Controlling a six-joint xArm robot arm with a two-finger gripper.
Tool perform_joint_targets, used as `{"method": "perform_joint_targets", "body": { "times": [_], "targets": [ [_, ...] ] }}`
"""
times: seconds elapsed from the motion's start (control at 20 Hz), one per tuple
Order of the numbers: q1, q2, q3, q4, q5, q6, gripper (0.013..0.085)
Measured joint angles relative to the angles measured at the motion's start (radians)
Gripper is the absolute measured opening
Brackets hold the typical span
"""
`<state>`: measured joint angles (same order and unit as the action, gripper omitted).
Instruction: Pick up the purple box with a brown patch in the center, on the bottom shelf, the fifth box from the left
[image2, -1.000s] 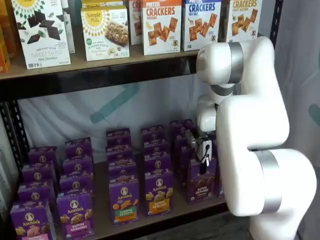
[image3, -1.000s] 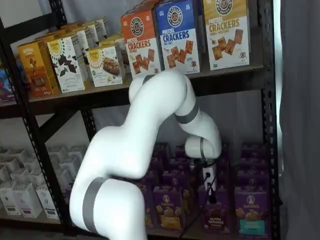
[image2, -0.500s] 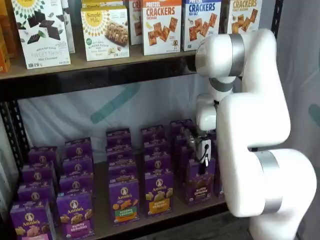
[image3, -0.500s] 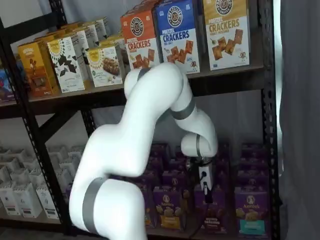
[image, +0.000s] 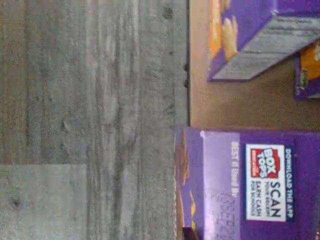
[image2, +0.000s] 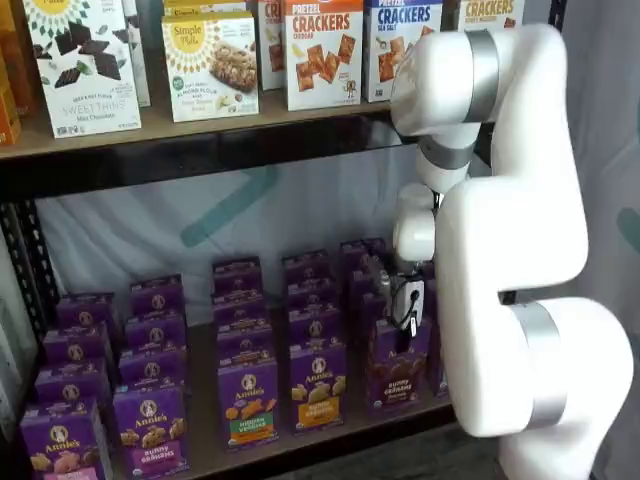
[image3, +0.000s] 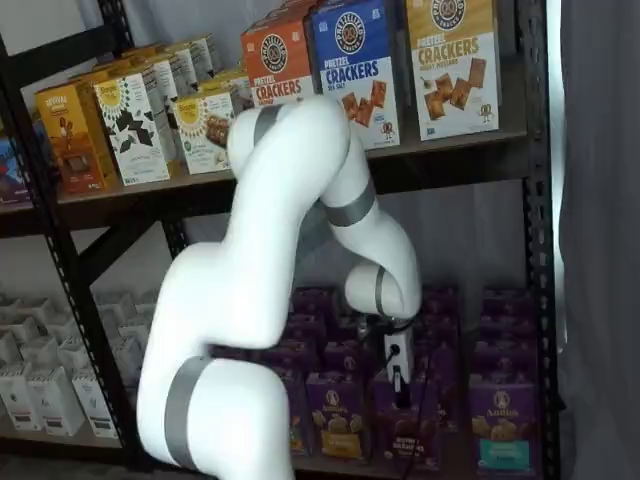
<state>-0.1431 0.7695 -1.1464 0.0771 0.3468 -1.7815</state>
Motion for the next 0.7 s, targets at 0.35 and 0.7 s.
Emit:
{"method": "perform_joint_targets", "body": {
  "times": [0.35,0.7],
  "targets": [
    [0.045,-0.124,0.212,-0.001,-0.061,0.042,0.029],
    [0.112,-0.242,0.398,0.022,-0.123,0.085,0.029]
  ]
}}
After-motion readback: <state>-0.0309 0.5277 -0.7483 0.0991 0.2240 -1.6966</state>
